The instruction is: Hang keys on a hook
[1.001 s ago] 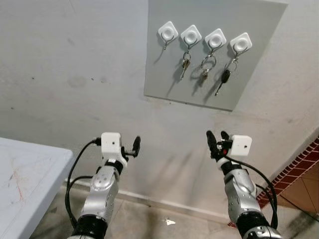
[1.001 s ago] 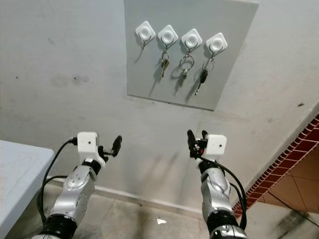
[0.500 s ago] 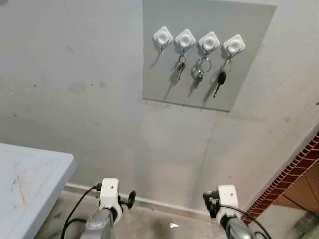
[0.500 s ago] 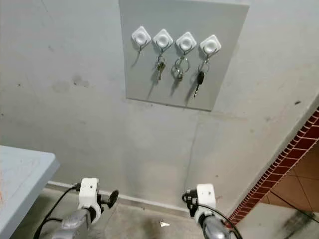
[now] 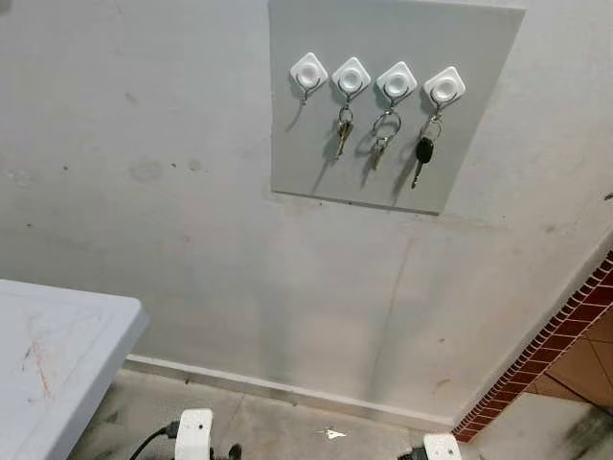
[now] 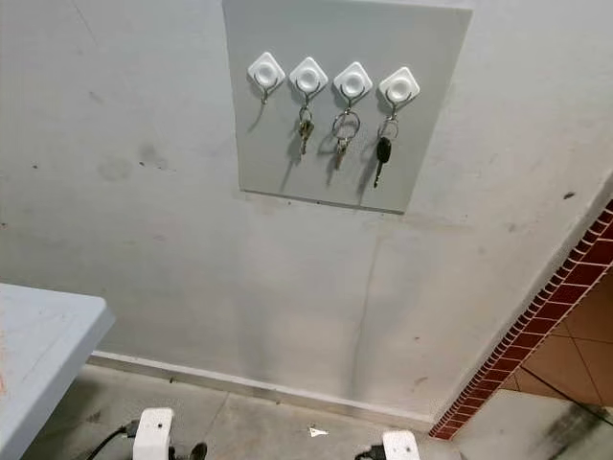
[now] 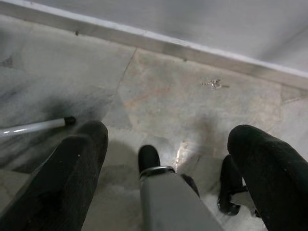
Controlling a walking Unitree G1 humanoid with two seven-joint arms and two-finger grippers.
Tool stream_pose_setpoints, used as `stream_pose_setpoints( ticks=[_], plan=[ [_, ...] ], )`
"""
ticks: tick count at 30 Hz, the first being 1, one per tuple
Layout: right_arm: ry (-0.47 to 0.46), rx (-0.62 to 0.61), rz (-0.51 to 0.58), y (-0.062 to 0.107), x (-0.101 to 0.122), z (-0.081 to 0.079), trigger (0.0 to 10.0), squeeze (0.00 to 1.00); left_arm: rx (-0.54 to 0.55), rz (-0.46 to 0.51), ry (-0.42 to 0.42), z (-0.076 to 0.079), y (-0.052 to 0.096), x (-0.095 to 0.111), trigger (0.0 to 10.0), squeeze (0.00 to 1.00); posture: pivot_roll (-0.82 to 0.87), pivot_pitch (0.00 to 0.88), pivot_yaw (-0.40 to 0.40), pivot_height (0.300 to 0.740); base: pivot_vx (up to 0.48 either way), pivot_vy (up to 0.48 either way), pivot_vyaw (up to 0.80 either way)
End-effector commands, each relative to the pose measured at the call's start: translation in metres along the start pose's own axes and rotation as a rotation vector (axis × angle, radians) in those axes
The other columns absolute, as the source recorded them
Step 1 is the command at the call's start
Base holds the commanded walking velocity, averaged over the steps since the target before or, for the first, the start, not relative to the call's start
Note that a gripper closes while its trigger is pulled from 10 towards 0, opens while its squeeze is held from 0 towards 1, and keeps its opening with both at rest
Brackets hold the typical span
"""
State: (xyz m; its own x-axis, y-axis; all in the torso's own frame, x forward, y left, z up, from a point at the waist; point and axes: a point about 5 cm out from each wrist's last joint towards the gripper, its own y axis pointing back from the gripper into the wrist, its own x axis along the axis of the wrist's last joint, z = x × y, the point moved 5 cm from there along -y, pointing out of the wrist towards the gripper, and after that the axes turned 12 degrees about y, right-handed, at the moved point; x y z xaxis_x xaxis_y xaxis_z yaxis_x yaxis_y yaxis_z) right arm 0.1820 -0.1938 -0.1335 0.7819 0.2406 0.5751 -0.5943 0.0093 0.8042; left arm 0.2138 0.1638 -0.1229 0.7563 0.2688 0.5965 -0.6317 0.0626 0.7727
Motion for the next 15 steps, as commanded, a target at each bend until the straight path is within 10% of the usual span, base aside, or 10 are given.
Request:
stream_pose_setpoints(
  ticks=[1,15],
  plan=[
    [-0.015,0.000,-0.015,0.001,-0.004,0.001,10.0,0.00,-0.010,0.002,-0.018,0.000,0.000,0.001,10.0,0.00,-0.02,0.000,0.013,0.740,0.000,0.000,0.00],
    [-0.148,-0.052,-0.034,0.007,-0.022,0.011,10.0,0.00,-0.029,0.025,-0.085,-0.002,0.002,0.004,10.0,0.00,-0.03,0.000,0.015,0.740,0.000,0.000,0.00]
  ],
)
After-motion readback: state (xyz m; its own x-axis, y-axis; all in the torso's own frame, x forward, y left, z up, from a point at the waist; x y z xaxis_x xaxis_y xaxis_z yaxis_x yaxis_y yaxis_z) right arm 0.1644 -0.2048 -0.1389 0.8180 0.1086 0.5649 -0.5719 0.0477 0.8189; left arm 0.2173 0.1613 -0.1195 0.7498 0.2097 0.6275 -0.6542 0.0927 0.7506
